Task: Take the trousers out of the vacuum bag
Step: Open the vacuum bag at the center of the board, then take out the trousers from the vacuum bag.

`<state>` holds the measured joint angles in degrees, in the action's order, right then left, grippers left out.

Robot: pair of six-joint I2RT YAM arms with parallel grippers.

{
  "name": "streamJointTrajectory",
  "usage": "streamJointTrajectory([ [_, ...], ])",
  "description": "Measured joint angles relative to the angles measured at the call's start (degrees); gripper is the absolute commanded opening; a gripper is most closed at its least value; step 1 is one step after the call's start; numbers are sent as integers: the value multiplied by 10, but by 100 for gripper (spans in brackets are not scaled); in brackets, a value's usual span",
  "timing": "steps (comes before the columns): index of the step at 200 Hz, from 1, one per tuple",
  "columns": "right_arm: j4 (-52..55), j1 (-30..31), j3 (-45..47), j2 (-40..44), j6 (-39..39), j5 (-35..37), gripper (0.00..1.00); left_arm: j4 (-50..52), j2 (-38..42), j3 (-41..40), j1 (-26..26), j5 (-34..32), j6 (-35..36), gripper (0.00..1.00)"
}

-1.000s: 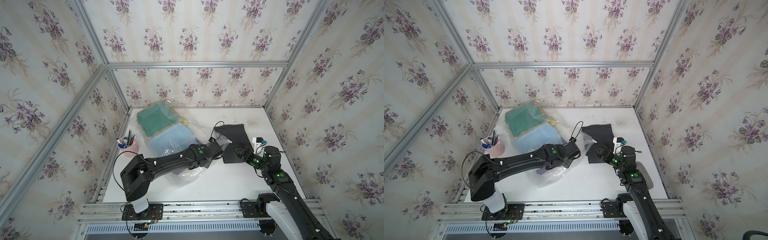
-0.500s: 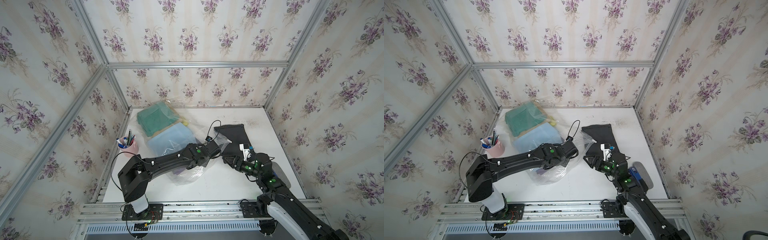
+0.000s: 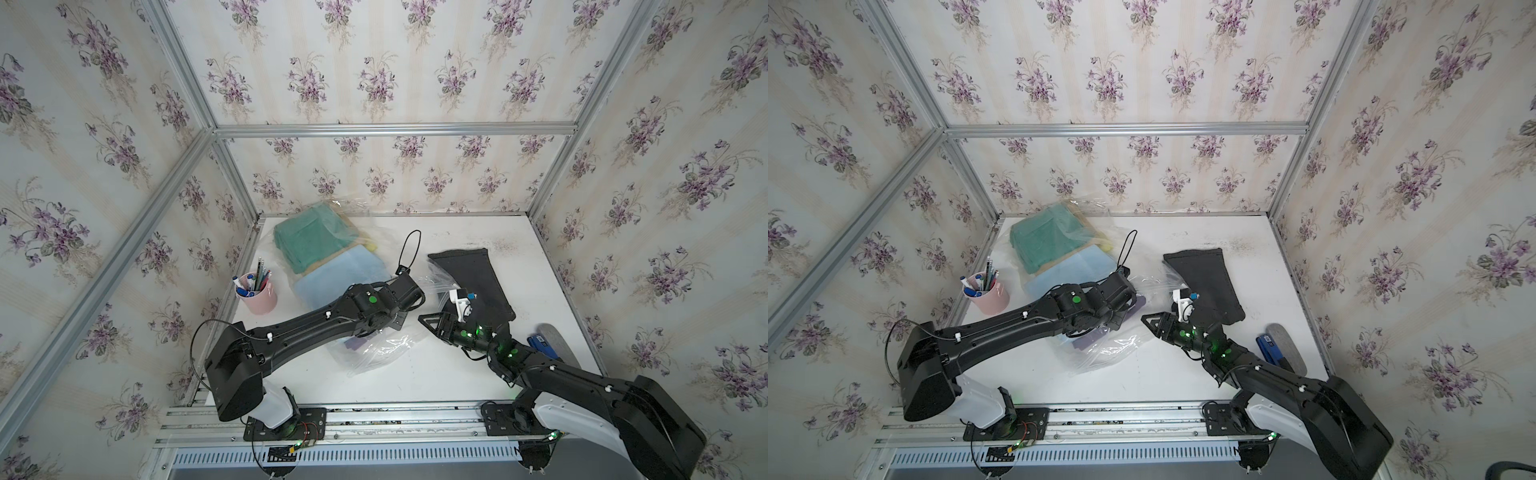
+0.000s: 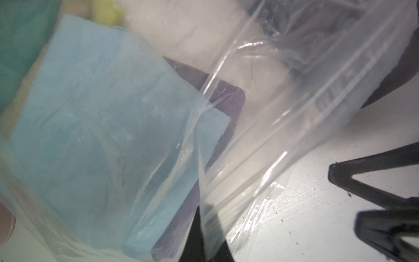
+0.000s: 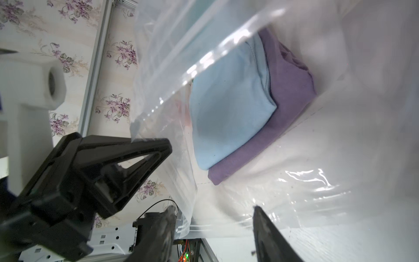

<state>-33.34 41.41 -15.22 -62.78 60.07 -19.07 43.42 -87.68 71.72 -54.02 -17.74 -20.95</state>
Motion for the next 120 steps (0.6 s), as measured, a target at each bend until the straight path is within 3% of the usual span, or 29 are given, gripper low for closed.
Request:
streamJointTrajectory([
  [70, -70, 37, -88, -209, 17, 81, 48, -1, 13, -7, 2, 2, 5, 0],
  [120, -92, 39, -135, -294, 17, 110, 47, -13, 23, -18, 2, 8, 6, 0],
])
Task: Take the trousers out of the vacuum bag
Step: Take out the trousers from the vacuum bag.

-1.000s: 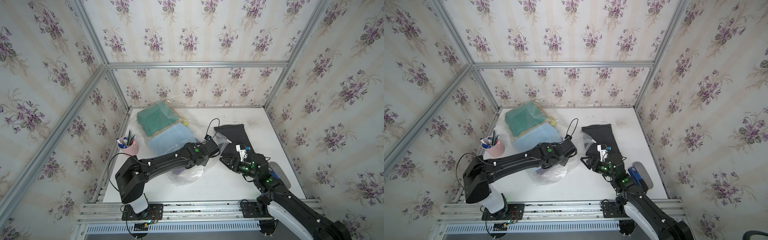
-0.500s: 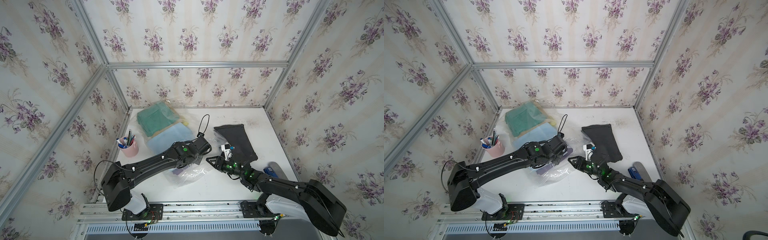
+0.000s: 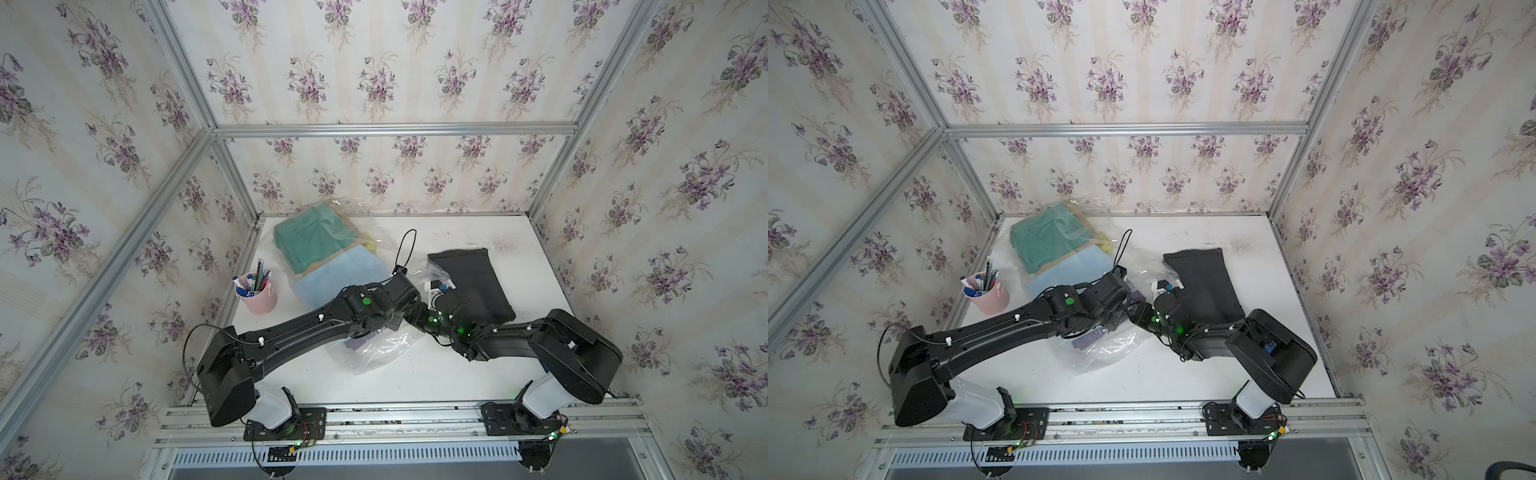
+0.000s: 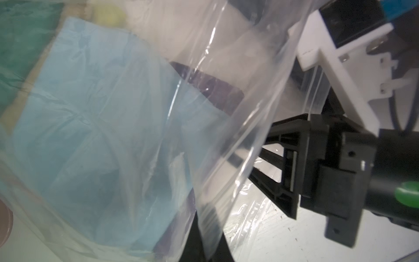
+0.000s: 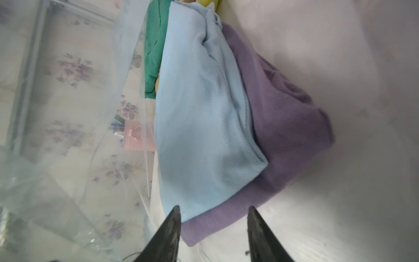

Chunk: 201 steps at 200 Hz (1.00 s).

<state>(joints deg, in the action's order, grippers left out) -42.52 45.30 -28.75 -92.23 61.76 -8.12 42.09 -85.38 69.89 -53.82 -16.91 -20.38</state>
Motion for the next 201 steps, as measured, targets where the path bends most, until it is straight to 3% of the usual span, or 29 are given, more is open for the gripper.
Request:
streamJointTrajectory([
  [95, -12, 0, -45, -75, 2, 31, 52, -16, 6, -11, 0, 6, 0, 0],
  [135, -14, 0, -71, -99, -2, 29, 40, -17, 8, -18, 0, 7, 0, 0],
  [165, -13, 0, -84, -111, -6, 29, 38, -19, 10, -22, 0, 7, 0, 0],
  [201, -14, 0, -101, -122, -10, 25, 11, -21, 12, -28, 0, 7, 0, 0],
])
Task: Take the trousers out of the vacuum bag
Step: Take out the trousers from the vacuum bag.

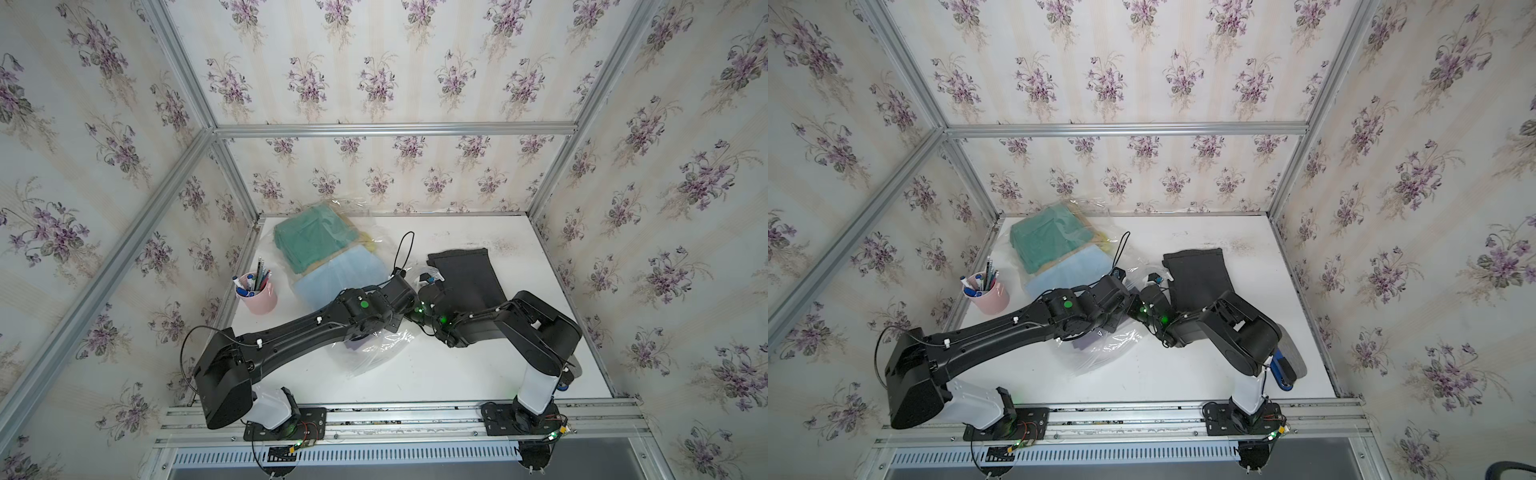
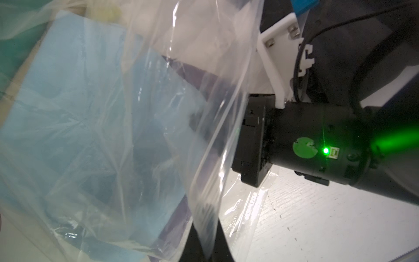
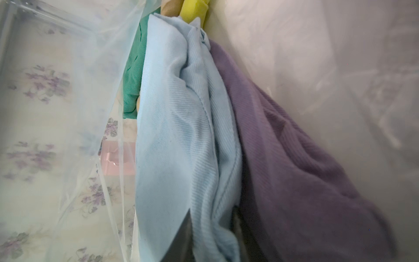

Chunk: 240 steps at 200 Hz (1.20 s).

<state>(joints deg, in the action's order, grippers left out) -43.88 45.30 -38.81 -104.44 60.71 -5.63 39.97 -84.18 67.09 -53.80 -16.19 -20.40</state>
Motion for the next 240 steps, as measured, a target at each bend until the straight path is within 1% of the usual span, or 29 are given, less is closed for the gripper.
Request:
streamJointTrajectory([
  [18, 1, 0, 1, 9, -7, -5, 7, 0, 6, -7, 2, -1, 0, 0],
  [43, 0, 0, 8, 50, -23, -18, 0, 0, 20, -17, 9, -1, 0, 0],
  [75, 7, 0, 28, 106, -38, -39, 0, 0, 53, -29, 23, -1, 0, 0],
  [103, 41, 0, 42, 163, -53, -45, 0, 1, 66, -33, 27, -3, 0, 0],
  [150, 117, 0, 68, 270, -72, -43, 0, 5, 73, -41, 29, -3, 4, 0],
  [199, 196, -1, 119, 386, -78, -31, 0, 6, 76, -45, 28, 2, 8, 0],
  [240, 287, -1, 147, 497, -83, -20, 0, 7, 81, -49, 28, 2, 11, 0],
])
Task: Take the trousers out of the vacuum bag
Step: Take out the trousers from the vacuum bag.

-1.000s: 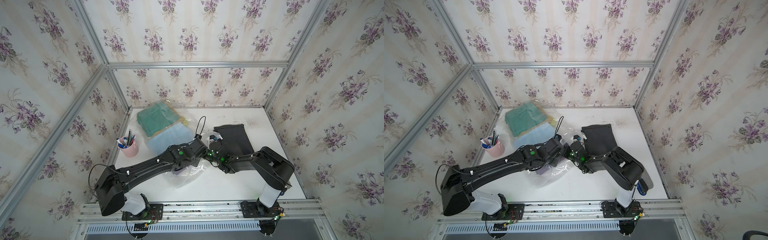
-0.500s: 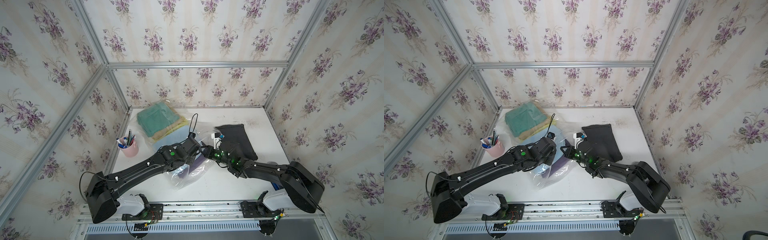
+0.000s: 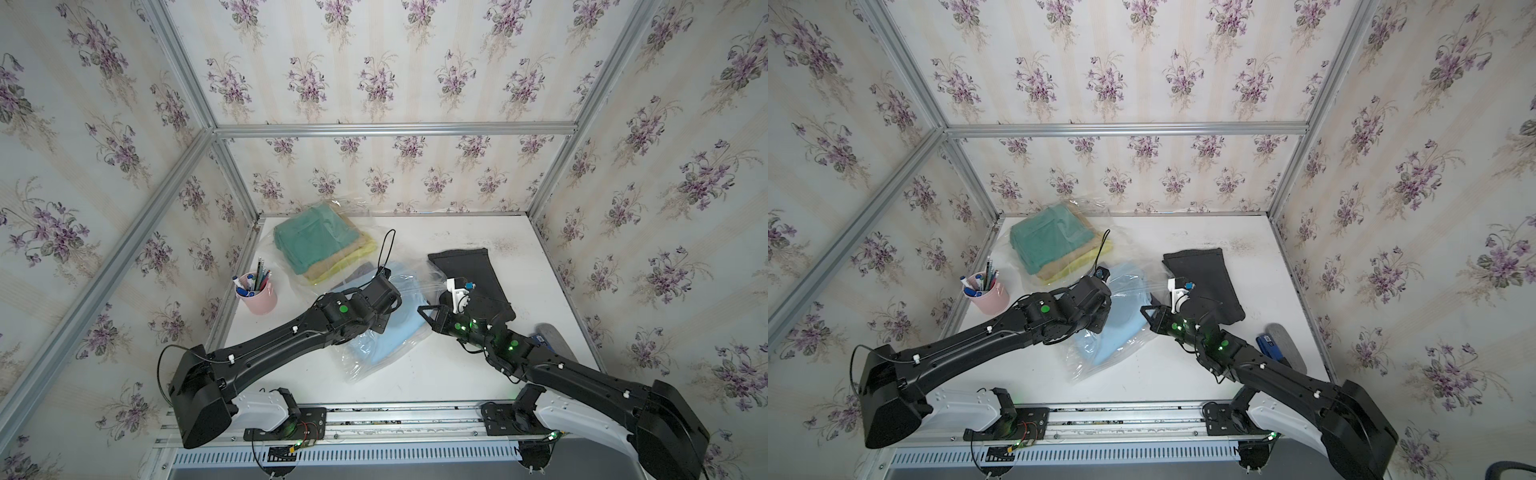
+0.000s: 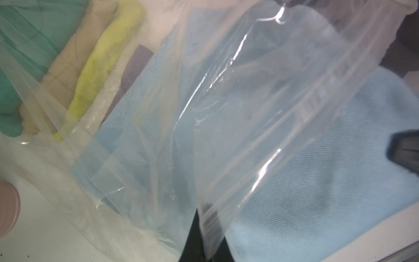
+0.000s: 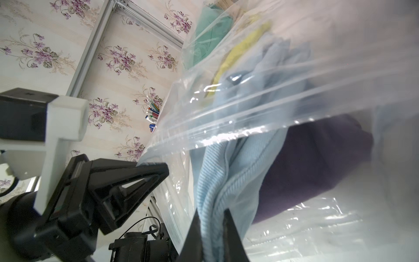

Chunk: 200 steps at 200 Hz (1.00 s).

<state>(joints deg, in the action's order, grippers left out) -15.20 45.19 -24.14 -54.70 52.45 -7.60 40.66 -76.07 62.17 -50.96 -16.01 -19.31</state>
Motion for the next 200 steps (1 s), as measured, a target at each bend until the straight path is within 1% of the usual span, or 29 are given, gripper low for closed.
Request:
streamJointTrajectory([
  [31, 58, -1, 27, 54, 1, 17, 0, 0, 0, -5, 0, 0, 0, 0],
  [47, 78, -1, 42, 62, 6, 25, 4, 0, -1, -5, 0, 0, 0, 0],
  [70, 91, -2, 61, 60, 21, 37, 16, 0, -4, -5, 0, 0, 0, 0],
  [109, 84, -2, 103, 55, 48, 41, 48, -2, -6, -5, 0, 6, 0, 0],
  [145, 43, -2, 144, 46, 75, 43, 71, -3, -11, -5, 0, 11, 0, 0],
  [163, 8, -2, 170, 39, 81, 40, 80, -5, -11, -5, 0, 12, 0, 0],
  [186, -44, -2, 198, 21, 90, 34, 86, -5, -11, -5, 0, 14, 0, 0],
  [200, -87, -2, 208, 3, 90, 29, 87, -6, -11, -5, 0, 16, 0, 0],
])
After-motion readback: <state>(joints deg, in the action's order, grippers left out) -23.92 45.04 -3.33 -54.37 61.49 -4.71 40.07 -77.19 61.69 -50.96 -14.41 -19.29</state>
